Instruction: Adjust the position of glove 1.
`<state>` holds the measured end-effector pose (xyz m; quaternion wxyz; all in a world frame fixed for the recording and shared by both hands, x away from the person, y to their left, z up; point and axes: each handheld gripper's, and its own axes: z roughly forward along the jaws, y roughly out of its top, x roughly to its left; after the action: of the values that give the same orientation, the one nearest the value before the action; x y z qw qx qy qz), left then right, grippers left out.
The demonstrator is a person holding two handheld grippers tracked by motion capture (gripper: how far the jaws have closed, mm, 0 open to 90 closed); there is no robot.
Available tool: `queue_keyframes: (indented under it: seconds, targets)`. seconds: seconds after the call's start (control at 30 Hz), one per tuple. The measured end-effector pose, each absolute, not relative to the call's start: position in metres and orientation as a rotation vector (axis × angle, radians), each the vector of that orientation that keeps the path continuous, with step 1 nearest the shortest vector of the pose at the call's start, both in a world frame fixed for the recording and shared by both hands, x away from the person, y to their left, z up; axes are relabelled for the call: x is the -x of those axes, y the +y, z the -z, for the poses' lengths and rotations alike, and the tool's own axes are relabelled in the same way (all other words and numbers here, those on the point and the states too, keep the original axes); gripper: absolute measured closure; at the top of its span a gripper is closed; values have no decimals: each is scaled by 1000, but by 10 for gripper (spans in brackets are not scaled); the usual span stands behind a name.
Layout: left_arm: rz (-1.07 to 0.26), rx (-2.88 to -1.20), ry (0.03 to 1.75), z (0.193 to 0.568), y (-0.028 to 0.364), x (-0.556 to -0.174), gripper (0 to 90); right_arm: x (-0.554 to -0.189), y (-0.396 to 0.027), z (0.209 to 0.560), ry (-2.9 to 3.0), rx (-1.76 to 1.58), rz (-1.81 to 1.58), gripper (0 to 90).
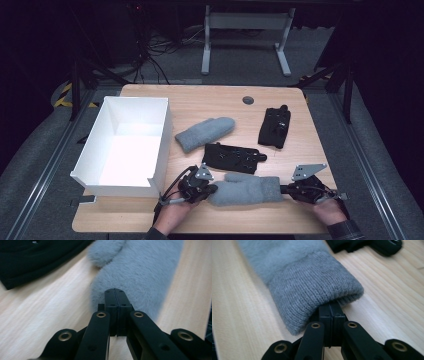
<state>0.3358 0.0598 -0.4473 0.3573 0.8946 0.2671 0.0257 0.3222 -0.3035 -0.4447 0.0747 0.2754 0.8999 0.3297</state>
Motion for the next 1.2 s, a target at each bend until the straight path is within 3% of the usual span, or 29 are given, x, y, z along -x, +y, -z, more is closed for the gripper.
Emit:
queue_keyframes:
  seconds: [0.27,0.63,1.0,1.2]
  targets:
    - [-127,-2280,734,443,63,-345,900,-312,-285,446,2771,-714,-1014,900]
    - [-66,-2250,679,431,68,-314,900,-333,-313,428,2628,-816,-1067,900]
    - [11,-2319,642,446,52,-303,900,-367,-253,427,2684,-691,-1125,900]
    - [16,-2336,647,450,48,-309,900,-379,-229,443,2779,-651,-1030,900]
